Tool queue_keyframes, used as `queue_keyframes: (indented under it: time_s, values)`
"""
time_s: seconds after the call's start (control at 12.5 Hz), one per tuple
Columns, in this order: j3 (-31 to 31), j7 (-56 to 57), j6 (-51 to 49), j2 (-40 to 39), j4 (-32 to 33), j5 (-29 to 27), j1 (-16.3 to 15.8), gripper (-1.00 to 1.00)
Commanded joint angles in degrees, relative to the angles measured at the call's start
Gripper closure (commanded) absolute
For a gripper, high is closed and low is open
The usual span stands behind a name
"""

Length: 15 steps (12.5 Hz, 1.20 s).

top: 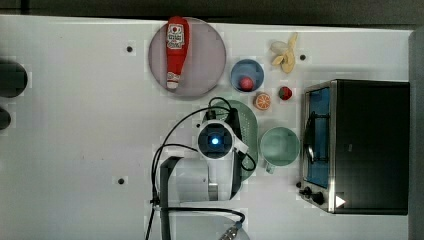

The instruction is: Drag strainer right to left.

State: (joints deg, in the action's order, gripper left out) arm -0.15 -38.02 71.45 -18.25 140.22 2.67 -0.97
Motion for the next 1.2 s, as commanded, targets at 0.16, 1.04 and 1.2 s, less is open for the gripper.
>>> queue_keyframes:
  time_s: [0.16,1.04,1.2]
  values:
    - [1.2,-5.3,-0.2,-3.0,0.4,0.0,-1.4,-1.00]
    - [2.3,-6.9,-3.9,-4.1,-1.8,-8.3,-10.1,-1.00]
    - [2.6,-10.2,-6.0,-4.8,-3.5,-10.2,-12.2,-1.00]
